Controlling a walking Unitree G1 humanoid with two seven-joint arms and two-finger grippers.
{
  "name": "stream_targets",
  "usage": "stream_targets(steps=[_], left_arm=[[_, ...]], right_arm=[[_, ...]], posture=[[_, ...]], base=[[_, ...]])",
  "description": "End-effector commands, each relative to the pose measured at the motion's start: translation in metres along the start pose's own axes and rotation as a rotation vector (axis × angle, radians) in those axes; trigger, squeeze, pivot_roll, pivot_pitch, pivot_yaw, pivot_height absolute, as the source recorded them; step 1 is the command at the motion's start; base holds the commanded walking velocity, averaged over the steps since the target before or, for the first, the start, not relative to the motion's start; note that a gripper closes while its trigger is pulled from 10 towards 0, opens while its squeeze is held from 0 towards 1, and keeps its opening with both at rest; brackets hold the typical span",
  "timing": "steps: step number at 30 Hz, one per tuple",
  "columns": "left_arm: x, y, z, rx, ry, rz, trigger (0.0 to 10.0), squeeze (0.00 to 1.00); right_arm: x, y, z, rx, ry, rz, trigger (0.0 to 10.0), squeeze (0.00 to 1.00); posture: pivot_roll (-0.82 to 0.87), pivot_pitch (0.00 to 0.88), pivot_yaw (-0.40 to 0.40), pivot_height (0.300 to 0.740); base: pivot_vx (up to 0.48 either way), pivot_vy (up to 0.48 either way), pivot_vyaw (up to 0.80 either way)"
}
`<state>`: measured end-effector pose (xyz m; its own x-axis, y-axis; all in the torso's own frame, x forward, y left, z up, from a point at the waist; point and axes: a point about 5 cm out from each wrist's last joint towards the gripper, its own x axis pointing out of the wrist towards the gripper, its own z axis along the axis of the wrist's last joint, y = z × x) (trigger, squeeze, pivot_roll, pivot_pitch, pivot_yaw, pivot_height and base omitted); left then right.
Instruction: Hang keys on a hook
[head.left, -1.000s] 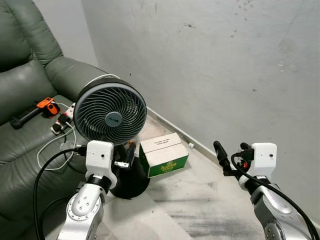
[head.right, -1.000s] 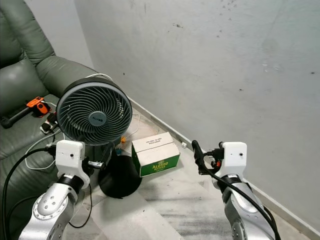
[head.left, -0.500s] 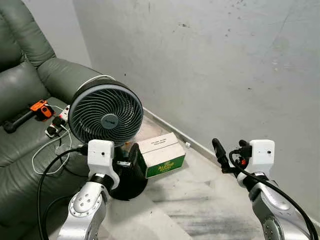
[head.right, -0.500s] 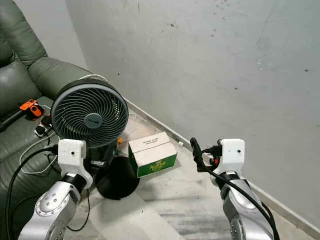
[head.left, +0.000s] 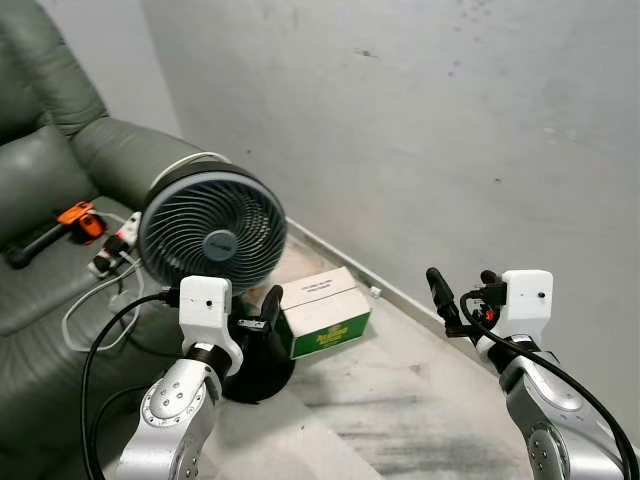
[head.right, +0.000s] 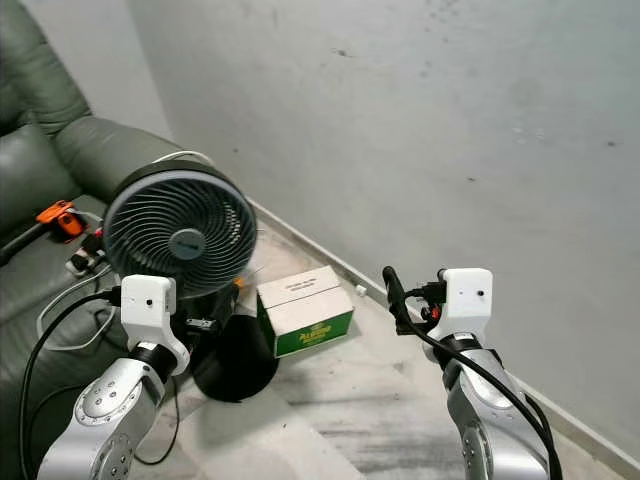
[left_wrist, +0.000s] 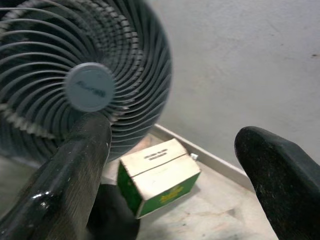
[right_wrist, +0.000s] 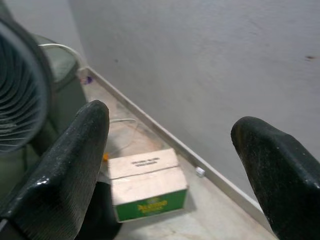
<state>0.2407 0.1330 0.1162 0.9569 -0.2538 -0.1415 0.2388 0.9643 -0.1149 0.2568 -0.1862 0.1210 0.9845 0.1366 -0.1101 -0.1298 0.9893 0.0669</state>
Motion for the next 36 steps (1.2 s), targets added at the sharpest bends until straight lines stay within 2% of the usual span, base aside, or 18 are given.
stream_targets(steps=[1,8,17,36], left_arm=[[0.001,-0.0038,0.0009,0.002,0.001,-0.031,10.0,0.0],[0.0025,-0.004,0.002,-0.004,0.003,-0.036,10.0,0.0],[0.0034,-0.0001,0.0015,-0.043,0.007,0.003,10.0,0.0],[0.0043,0.0007,0.0008,-0.051,0.026,0.01,10.0,0.0]], right_arm=[[-0.0006,-0.0011,0.0,-0.001,0.003,-0.011,10.0,0.0],[-0.0002,-0.0027,-0.0001,0.0,0.003,-0.018,10.0,0.0],[0.0006,-0.0017,-0.0008,-0.001,0.009,-0.017,10.0,0.0],[0.001,-0.0018,0.0,-0.006,0.006,-0.015,10.0,0.0]], posture=[[-0.04,0.087,0.007,0.74],[-0.04,0.091,0.01,0.74],[-0.04,0.094,0.009,0.74],[-0.04,0.097,0.008,0.74]], base=[[0.0,0.0,-0.8],[0.0,0.0,0.0],[0.0,0.0,-0.8],[0.0,0.29,-0.03]])
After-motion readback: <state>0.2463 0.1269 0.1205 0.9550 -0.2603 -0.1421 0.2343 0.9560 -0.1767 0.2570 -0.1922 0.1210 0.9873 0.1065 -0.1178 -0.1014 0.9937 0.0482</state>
